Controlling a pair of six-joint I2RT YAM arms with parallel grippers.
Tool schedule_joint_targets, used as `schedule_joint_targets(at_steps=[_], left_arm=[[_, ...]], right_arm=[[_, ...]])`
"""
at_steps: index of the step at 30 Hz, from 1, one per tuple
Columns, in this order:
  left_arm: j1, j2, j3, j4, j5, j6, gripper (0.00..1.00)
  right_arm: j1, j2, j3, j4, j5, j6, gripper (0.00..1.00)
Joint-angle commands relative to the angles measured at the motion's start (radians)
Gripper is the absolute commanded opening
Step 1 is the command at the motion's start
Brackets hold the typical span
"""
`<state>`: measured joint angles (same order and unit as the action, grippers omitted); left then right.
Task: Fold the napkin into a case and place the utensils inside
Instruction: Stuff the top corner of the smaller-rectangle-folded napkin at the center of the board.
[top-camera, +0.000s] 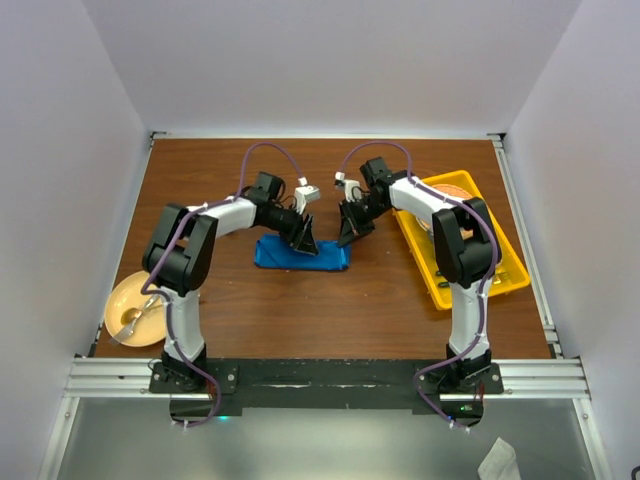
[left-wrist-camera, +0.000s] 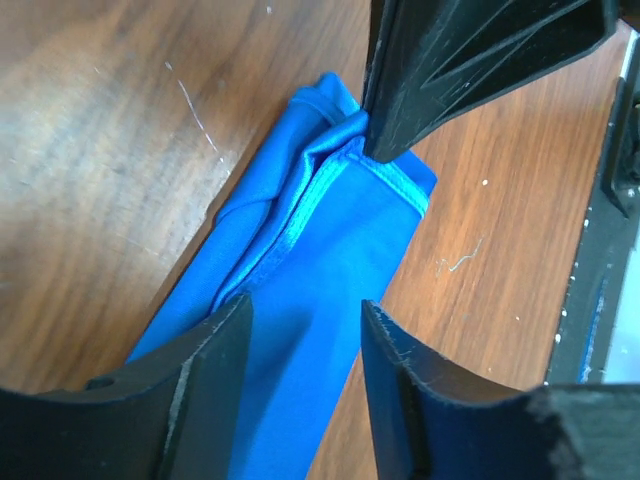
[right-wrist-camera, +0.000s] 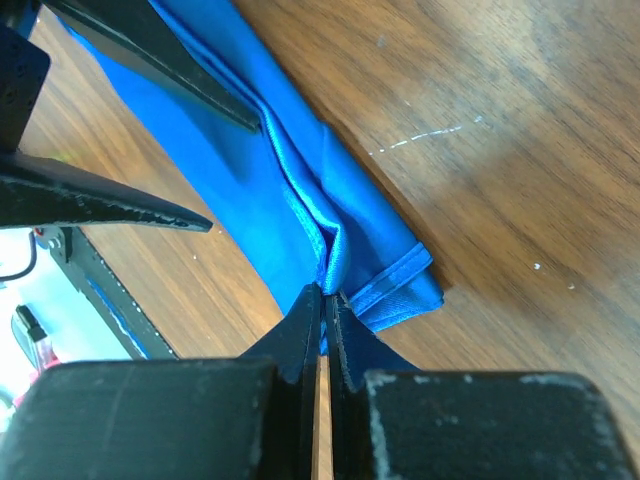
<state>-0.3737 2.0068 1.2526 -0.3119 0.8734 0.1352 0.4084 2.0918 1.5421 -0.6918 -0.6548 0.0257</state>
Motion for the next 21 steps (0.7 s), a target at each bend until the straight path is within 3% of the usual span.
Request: schedule_joint_targets(at_steps=[1, 9, 21], left_arm=[[0.001, -0.083, -0.024, 0.111, -0.011, 0.046, 0.56], [-0.002, -0.103, -0.065, 0.227, 0.067, 0.164, 0.59], [-0.047, -0.046, -0.016, 0.217, 0.177, 0.357, 0.59]], right_arm=[[0.004, -0.025, 0.0, 0.014, -0.054, -0.058, 0.0], [0.004, -0.055, -0.028, 0.037, -0.075, -0.082, 0.0], [0.001, -0.104, -0.069, 0.074, -0.118, -0.113, 0.0]])
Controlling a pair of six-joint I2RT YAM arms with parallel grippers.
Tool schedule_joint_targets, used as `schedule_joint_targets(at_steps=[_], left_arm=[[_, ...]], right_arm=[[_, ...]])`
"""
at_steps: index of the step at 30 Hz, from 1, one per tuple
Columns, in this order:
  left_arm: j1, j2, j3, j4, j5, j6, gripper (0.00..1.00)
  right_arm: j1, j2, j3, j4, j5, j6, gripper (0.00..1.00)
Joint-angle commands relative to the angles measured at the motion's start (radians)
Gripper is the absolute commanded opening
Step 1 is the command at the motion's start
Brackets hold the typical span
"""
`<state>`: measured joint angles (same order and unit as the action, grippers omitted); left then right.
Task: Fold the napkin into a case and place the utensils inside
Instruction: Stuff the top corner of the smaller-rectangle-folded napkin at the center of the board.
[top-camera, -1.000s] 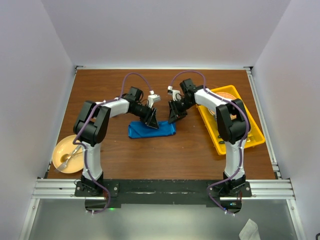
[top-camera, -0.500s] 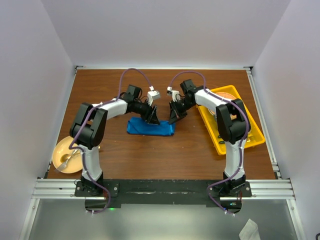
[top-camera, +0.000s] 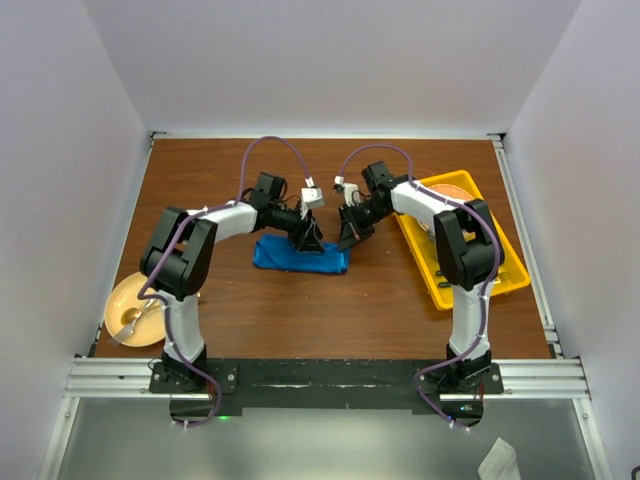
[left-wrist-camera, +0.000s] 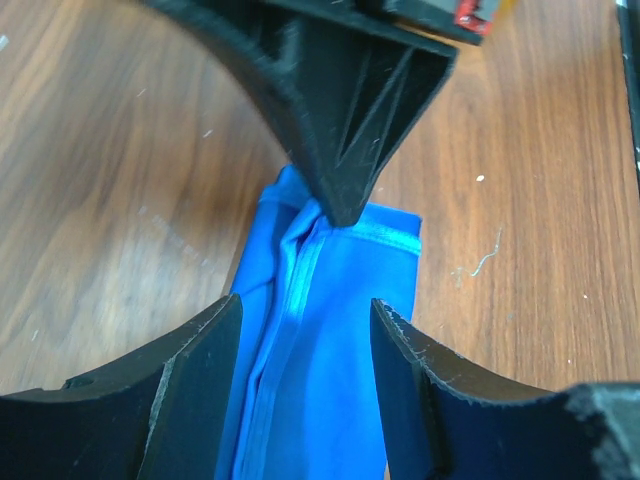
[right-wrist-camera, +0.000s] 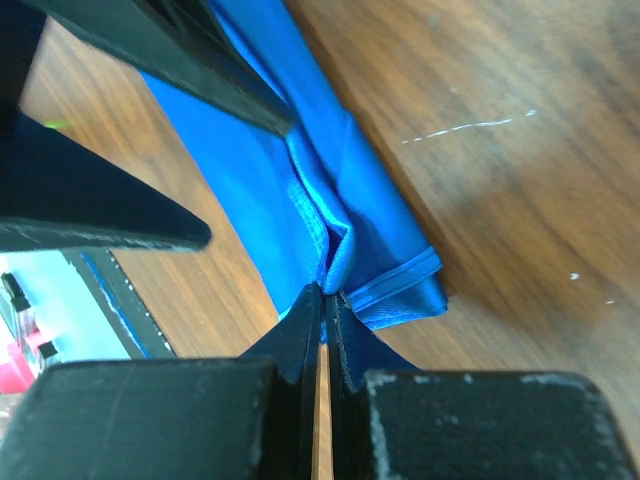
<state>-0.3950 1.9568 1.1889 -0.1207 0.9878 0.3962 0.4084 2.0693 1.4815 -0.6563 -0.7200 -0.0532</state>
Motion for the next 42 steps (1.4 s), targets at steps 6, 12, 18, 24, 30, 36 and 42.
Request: schedule_joint_targets(at_steps=[6, 12, 18, 24, 30, 36, 42], left_arm=[[-0.054, 0.02, 0.063, 0.015, 0.075, 0.128, 0.58], [-0.068, 0.05, 0.08, -0.002, 0.074, 0.132, 0.53], [-0.068, 0.071, 0.103, -0.092, 0.086, 0.162, 0.36], [-0.068, 0.033, 0.071, -0.071, 0.081, 0.081, 0.05], [-0.068, -0.013, 0.025, -0.042, 0.023, -0.022, 0.0], [-0.07, -0.075, -0.063, 0.029, -0.017, -0.117, 0.0], [-0.077, -0.104, -0.12, 0.081, -0.081, -0.216, 0.0]], right_arm=[[0.001, -0.098, -0.017, 0.046, -0.073, -0.057, 0.0], [0.0, -0.1, -0.02, 0.053, -0.091, -0.065, 0.0], [-0.002, -0.107, -0.021, 0.052, -0.093, -0.079, 0.0], [-0.003, -0.106, -0.027, 0.052, -0.079, -0.094, 0.0], [-0.006, -0.075, -0.004, 0.037, -0.035, -0.019, 0.19], [-0.019, -0.089, -0.016, 0.063, -0.038, 0.085, 0.33], [-0.002, -0.075, -0.043, 0.069, 0.005, 0.131, 0.27]])
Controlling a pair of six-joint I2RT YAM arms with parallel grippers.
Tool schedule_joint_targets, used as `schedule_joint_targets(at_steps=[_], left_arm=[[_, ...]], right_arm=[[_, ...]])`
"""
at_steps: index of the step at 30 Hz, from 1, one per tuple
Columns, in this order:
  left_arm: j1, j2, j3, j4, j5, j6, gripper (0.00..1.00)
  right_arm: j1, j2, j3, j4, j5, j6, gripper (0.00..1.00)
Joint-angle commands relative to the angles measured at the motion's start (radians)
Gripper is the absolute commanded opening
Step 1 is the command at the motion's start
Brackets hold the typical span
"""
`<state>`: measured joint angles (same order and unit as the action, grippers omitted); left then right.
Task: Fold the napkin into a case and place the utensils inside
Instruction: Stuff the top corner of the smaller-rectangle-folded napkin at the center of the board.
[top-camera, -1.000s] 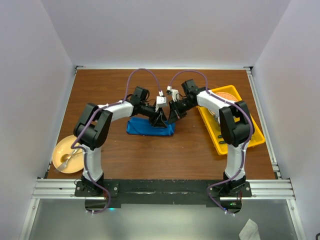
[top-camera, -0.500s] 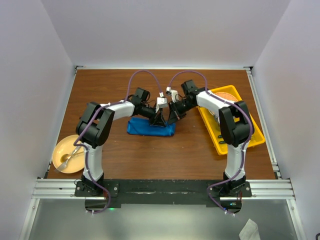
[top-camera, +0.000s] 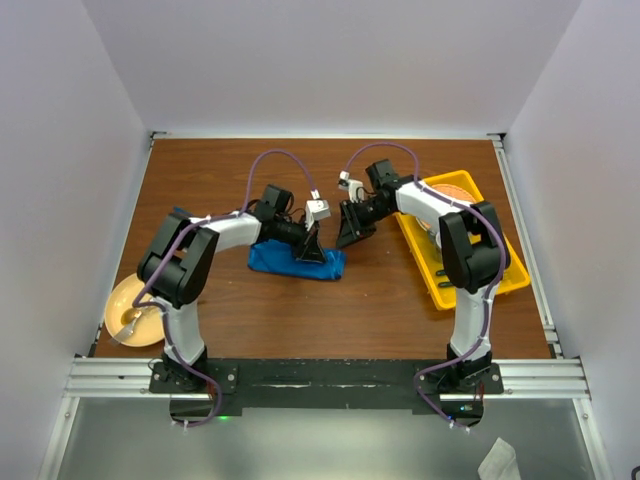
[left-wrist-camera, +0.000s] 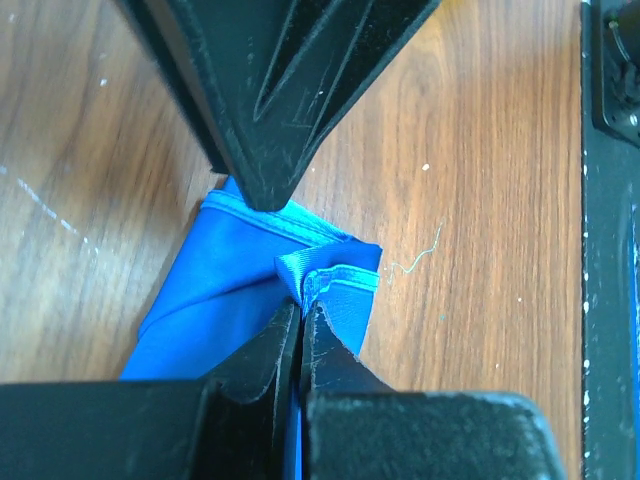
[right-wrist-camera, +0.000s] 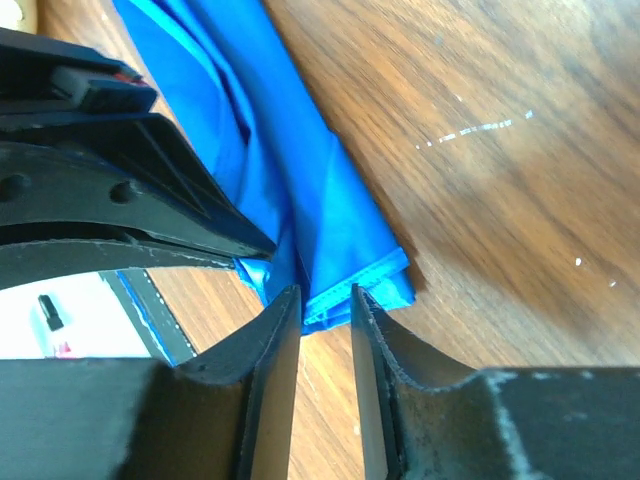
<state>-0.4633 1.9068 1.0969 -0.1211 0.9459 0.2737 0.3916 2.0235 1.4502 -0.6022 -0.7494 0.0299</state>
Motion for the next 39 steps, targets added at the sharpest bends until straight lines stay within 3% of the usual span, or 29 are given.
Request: schedule_joint_targets(at_steps=[1, 6, 20, 30, 39], left_arm=[[-0.009, -0.061, -0.041, 0.089, -0.062, -0.108, 0.0], [-0.011, -0.084, -0.08, 0.145, -0.093, -0.171, 0.0], [-0.014, -0.138, -0.134, 0.123, -0.137, -0.335, 0.0], [0.005, -0.069, -0.184, 0.149, -0.164, -0.573, 0.0], [0.063, -0.051, -0.14, 0.152, -0.139, -0.63, 0.0]], right_arm=[[0.026, -0.028, -0.013, 0.012, 0.042, 0.051, 0.25], [0.065, -0.028, -0.025, 0.001, 0.073, 0.054, 0.18], [0.096, 0.106, -0.011, -0.021, 0.252, 0.01, 0.15], [0.095, 0.127, 0.099, -0.048, 0.277, -0.099, 0.14], [0.108, 0.083, 0.069, -0.051, 0.268, -0.154, 0.15]])
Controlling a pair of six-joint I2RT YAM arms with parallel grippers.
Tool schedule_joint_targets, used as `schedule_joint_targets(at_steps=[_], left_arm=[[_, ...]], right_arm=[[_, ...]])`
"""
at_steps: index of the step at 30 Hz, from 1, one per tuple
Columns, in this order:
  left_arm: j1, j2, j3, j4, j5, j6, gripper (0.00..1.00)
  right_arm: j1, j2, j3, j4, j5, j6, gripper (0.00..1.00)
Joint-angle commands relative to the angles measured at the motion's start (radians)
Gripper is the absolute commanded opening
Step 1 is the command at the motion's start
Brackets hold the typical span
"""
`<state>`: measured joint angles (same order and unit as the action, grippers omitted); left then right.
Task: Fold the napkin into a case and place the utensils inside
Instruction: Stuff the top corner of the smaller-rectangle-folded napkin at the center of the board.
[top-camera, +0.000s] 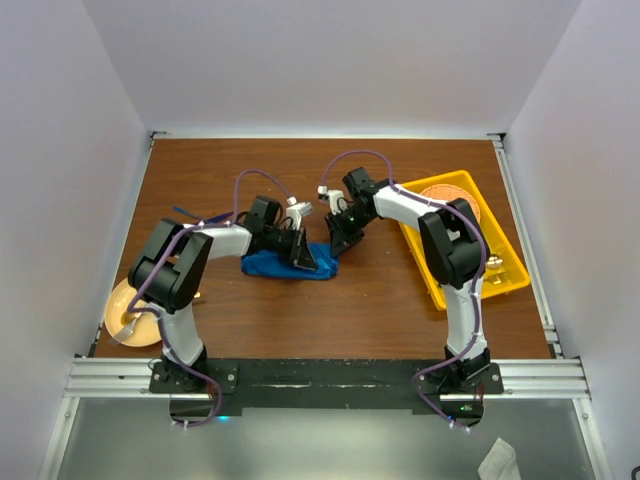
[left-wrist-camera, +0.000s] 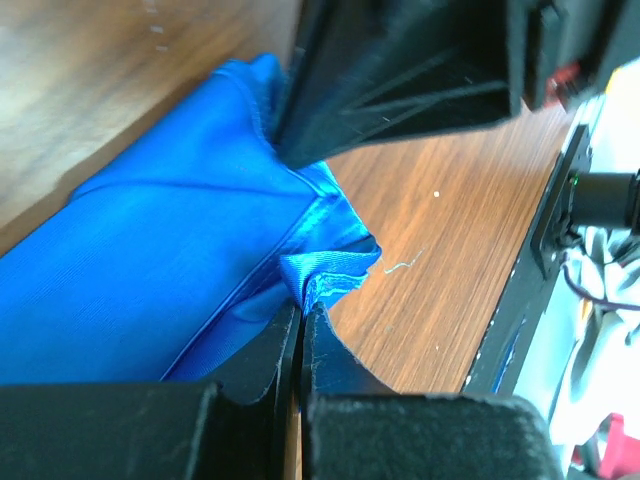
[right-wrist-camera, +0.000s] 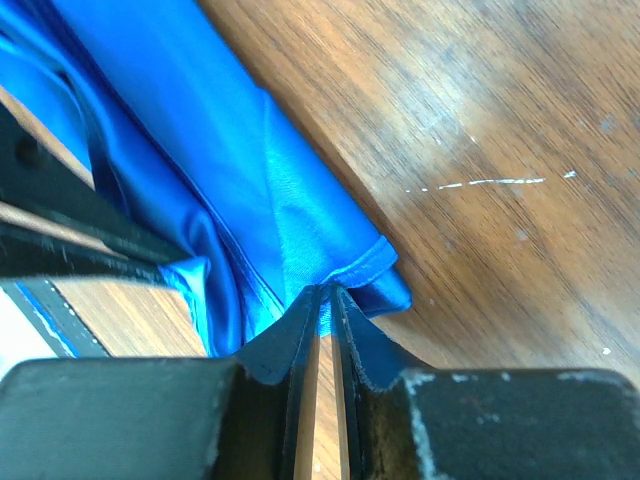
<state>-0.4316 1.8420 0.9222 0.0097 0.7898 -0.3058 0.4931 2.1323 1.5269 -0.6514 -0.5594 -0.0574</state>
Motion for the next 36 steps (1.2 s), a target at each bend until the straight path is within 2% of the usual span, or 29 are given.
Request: schedule_joint_targets(at_steps=[1, 8, 17, 25, 36], left_arm=[[0.034, 0.02, 0.047, -0.003, 0.016, -0.047, 0.0], [0.036, 0.121, 0.147, -0.122, -0.012, -0.006, 0.0], [0.037, 0.152, 0.132, -0.128, -0.008, -0.036, 0.0], [0.045, 0.158, 0.113, -0.123, 0.002, -0.058, 0.0], [0.056, 0.178, 0.115, -0.108, 0.014, -0.069, 0.0]], right_arm=[[0.007, -0.029, -0.013, -0.002, 0.075, -0.068, 0.15], [0.016, -0.049, 0.013, -0.011, 0.044, -0.082, 0.17], [0.021, -0.115, 0.029, 0.058, 0.049, 0.031, 0.24], [0.056, -0.123, -0.008, 0.131, 0.107, 0.091, 0.26], [0.128, -0.137, -0.048, 0.193, 0.254, 0.067, 0.31]])
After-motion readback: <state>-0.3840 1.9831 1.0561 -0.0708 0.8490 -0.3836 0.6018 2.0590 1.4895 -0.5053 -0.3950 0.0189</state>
